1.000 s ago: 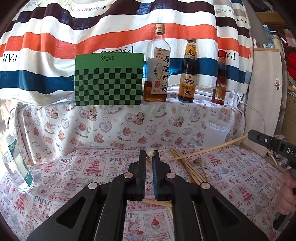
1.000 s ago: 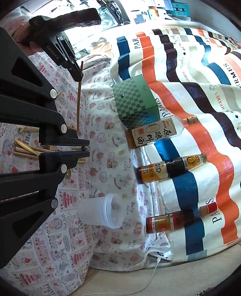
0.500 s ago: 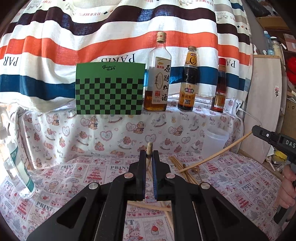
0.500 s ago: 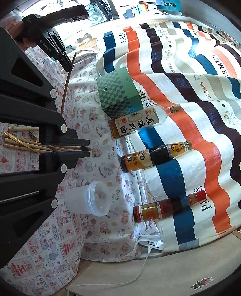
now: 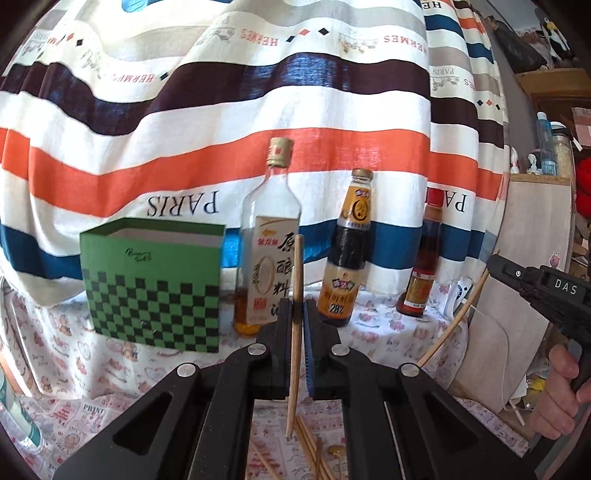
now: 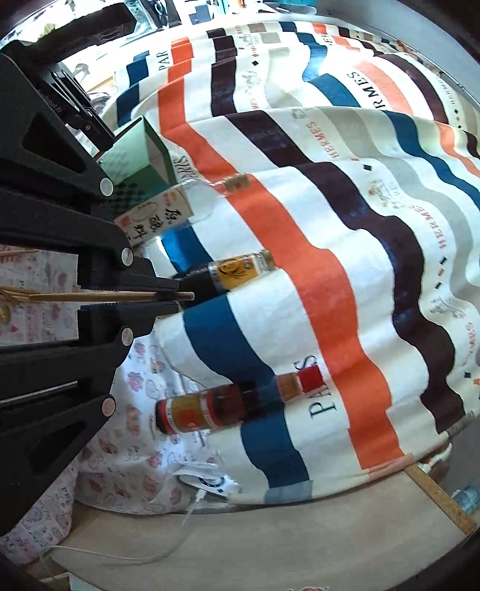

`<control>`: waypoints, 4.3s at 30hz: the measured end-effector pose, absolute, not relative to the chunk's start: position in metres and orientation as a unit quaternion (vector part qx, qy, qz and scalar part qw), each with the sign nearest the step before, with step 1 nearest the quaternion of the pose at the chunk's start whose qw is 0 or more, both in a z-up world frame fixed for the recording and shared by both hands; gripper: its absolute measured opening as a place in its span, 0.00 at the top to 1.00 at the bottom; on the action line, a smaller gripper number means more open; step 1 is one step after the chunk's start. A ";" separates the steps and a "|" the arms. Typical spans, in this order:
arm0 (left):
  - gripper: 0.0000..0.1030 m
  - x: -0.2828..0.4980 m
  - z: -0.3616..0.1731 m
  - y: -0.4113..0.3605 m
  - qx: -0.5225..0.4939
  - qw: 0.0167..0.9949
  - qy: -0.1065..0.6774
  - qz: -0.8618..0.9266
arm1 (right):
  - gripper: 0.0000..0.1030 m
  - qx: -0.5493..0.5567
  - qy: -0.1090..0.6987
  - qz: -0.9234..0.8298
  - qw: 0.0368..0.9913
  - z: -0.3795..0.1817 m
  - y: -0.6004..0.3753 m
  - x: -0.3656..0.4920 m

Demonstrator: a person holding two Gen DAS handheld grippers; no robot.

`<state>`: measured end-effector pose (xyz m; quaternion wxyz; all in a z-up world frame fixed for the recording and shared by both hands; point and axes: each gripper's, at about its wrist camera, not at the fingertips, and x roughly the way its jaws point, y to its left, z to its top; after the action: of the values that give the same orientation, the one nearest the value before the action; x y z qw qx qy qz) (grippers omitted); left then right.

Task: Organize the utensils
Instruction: 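Lift the chopstick with the left tool and carry it over the clear cup, then lower the chopstick into the clear cup and open the left tool, then withdraw the left tool from the cup back toward the utensils, then close the left tool on another wooden chopstick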

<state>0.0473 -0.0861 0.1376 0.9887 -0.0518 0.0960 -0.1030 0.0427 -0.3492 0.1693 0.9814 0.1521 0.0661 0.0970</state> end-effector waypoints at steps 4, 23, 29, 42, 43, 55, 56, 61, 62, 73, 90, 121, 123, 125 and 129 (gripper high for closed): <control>0.95 0.062 0.162 -0.124 -0.023 0.991 0.078 -0.102 | 0.95 0.157 0.014 0.051 0.986 0.171 -0.373 0.041; 0.95 0.148 0.145 -0.223 -0.054 0.973 0.149 -0.170 | 0.95 0.186 0.080 0.022 0.979 0.137 -0.425 0.108; 0.95 0.154 0.109 -0.225 -0.027 0.958 0.201 -0.200 | 0.95 0.142 0.130 0.046 0.980 0.133 -0.411 0.120; 0.60 0.122 0.110 -0.192 -0.015 0.961 0.191 -0.197 | 0.81 0.121 0.226 0.118 0.959 0.110 -0.393 0.146; 0.58 0.117 0.112 -0.186 -0.012 0.964 0.188 -0.187 | 0.71 0.112 0.218 0.113 0.963 0.114 -0.389 0.141; 0.21 0.010 0.138 -0.079 -0.015 0.990 0.104 -0.092 | 0.17 0.113 0.122 0.162 0.973 0.159 -0.338 0.050; 0.19 0.001 0.140 -0.070 -0.022 0.990 0.101 -0.092 | 0.17 0.110 0.127 0.167 0.972 0.158 -0.331 0.046; 0.05 -0.030 0.134 -0.041 -0.028 0.991 0.105 -0.074 | 0.17 0.086 0.144 0.164 0.972 0.142 -0.302 0.014; 0.04 -0.035 0.129 -0.035 -0.033 0.991 0.107 -0.073 | 0.17 0.091 0.148 0.165 0.971 0.137 -0.299 0.007; 0.00 -0.048 0.047 -0.011 0.011 0.992 0.124 0.014 | 0.17 0.061 0.181 0.141 0.972 0.056 -0.275 -0.015; 0.00 -0.001 -0.008 -0.007 0.003 0.972 0.227 0.068 | 0.17 0.067 0.360 0.130 0.922 -0.023 -0.274 0.046; 1.00 0.054 -0.051 0.023 -0.117 0.893 0.435 -0.026 | 0.27 0.045 0.361 0.128 0.923 -0.015 -0.271 0.044; 1.00 0.050 -0.045 0.025 -0.126 0.895 0.426 -0.040 | 0.27 0.049 0.363 0.129 0.922 -0.014 -0.273 0.045; 1.00 0.048 -0.040 0.026 -0.138 0.893 0.424 -0.060 | 0.27 0.051 0.364 0.130 0.921 -0.014 -0.273 0.045; 1.00 0.049 -0.037 0.030 -0.140 0.894 0.423 -0.047 | 0.27 0.045 0.365 0.129 0.921 -0.015 -0.270 0.044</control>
<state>0.0490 0.0297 -0.0366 0.8940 -0.1403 0.4229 -0.0474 0.0443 -0.2697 -0.0152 0.9209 0.0450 0.3650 0.1294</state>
